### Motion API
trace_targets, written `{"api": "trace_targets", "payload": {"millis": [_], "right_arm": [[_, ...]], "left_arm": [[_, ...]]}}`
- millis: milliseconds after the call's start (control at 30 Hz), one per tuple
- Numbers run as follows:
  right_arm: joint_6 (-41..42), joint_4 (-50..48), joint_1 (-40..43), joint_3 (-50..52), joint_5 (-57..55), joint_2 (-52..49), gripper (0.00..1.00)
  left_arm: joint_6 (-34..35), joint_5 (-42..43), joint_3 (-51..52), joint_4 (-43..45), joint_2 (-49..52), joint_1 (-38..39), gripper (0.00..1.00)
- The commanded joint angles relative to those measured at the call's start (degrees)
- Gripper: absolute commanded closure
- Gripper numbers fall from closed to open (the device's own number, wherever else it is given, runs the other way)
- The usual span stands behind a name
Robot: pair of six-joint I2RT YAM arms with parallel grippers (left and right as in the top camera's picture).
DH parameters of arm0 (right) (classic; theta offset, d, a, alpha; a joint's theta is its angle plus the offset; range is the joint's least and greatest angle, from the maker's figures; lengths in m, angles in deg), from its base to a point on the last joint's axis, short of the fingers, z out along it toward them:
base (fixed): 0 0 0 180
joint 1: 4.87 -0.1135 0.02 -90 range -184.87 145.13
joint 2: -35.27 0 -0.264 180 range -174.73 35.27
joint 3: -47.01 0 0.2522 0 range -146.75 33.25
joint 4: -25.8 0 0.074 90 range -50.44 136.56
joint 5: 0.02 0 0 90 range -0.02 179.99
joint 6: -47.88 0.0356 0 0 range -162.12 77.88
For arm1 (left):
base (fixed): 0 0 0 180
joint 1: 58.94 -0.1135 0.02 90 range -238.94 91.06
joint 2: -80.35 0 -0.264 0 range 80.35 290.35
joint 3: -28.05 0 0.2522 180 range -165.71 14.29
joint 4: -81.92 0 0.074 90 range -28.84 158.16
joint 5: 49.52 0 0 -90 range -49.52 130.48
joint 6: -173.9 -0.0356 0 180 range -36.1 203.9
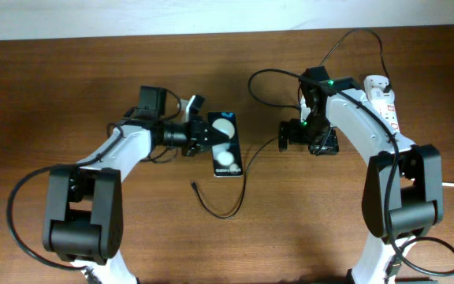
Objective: Plug charger to phone and switch on socket
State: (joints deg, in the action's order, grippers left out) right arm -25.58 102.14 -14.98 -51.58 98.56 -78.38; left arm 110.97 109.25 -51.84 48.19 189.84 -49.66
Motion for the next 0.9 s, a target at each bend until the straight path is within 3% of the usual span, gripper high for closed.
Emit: {"api": "trace_targets", "payload": {"millis": [0, 100, 267, 467, 700, 767, 800, 867], "right_arm": [[0.48, -0.02, 0.00, 0.02, -0.70, 0.13, 0.01], [0.48, -0.02, 0.00, 0.02, -0.70, 0.13, 0.01], [0.48, 0.00, 0.00, 0.02, -0.70, 0.13, 0.01], [0.48, 0.00, 0.00, 0.02, -0.70, 0.13, 0.01], [0.46, 0.11, 0.00, 0.02, 3.37, 0.13, 0.01], [-4.44, -1.38, -0.81, 0.04, 14.60, -0.09, 0.05], [-8.26, -1.40, -2.43, 0.04, 17.09, -0.09, 0.11], [-8.83, -1.55, -6.91, 0.15, 16.48, -0.09, 0.12]], "left_arm": [[-13.22, -4.50, -0.50, -6.01, -1.62, -5.14, 1.00], [-16.46, -12.94, -0.39, -9.55, -1.62, -10.51, 1.00], [-22.34, -11.34, -0.39, -7.72, -1.62, -12.15, 1.00], [-22.36, -10.95, -0.39, -7.50, -1.62, -12.15, 1.00], [-20.24, -11.98, -0.39, -7.43, -1.62, -12.17, 1.00], [-14.34, -18.84, -0.39, -7.54, -1.62, -12.22, 1.00], [-11.56, -22.27, -0.39, -7.54, -1.62, -12.44, 1.00], [-9.70, -23.65, -0.39, -7.58, -1.62, -13.20, 1.00]]}}
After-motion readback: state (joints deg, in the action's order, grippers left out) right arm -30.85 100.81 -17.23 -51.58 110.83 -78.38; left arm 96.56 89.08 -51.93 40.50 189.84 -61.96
